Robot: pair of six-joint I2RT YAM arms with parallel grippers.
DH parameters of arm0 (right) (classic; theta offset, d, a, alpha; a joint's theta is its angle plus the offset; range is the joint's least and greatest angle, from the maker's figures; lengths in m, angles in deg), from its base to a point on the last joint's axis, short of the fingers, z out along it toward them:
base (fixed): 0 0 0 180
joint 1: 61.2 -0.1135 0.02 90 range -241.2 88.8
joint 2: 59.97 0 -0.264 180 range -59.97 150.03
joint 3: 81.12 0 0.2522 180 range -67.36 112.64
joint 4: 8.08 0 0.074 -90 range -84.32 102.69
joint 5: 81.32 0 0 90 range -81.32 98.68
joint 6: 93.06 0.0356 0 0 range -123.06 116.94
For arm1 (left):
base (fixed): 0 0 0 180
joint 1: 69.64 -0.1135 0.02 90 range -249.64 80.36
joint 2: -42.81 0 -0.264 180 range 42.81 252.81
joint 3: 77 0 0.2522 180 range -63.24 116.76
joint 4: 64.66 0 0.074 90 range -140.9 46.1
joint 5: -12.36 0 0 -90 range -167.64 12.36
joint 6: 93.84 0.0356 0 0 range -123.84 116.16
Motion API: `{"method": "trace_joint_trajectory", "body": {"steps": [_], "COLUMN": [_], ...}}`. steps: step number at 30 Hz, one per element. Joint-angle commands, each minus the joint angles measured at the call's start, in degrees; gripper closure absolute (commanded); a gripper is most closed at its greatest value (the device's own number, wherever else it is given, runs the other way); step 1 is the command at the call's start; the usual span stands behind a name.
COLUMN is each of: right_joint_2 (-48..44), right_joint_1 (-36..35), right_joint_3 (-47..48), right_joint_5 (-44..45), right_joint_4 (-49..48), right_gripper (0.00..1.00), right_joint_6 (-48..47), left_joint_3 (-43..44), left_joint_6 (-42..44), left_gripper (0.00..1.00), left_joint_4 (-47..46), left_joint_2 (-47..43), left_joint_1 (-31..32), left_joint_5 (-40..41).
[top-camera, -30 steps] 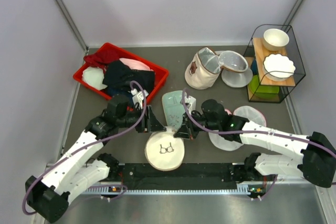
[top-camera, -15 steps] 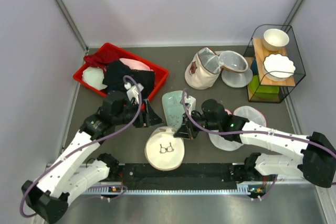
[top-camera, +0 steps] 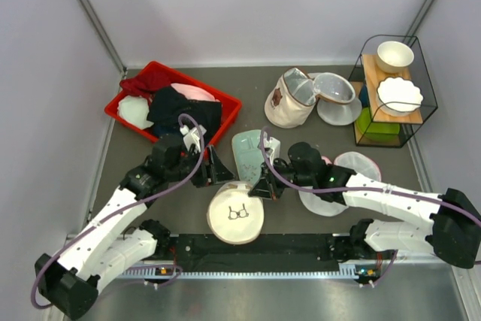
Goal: Unzip the laundry bag and remove the bra
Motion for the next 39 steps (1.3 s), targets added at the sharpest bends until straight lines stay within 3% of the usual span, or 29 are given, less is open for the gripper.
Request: {"method": "trace_joint_trajectory", "body": {"steps": [1, 13, 39], "right_joint_2": [0.49, -0.66, -1.54], "right_joint_1": [-0.59, -0.59, -0.59], "right_joint_3": [-0.4, -0.93, -1.64], "right_joint_5": [0.41, 0.85, 1.46], "right_joint_4": [-2.5, -2.23, -1.88], "right_gripper": [1.0, 1.0, 1.0], "right_joint_6": [-0.07, 0.1, 0.45], "left_joint_3": [-2.71, 0.27, -2.8], "left_joint_6": [-4.99, -3.77, -3.85], "left_gripper": [0.34, 0.35, 0.37], "left_joint_4": [-6.19, -2.33, -4.17], "left_joint_2": [-0.58, -2.51, 2.67], "left_joint_1": [-0.16, -0.16, 0.54], "left_joint_5": [-3.18, 0.15, -5.47]}}
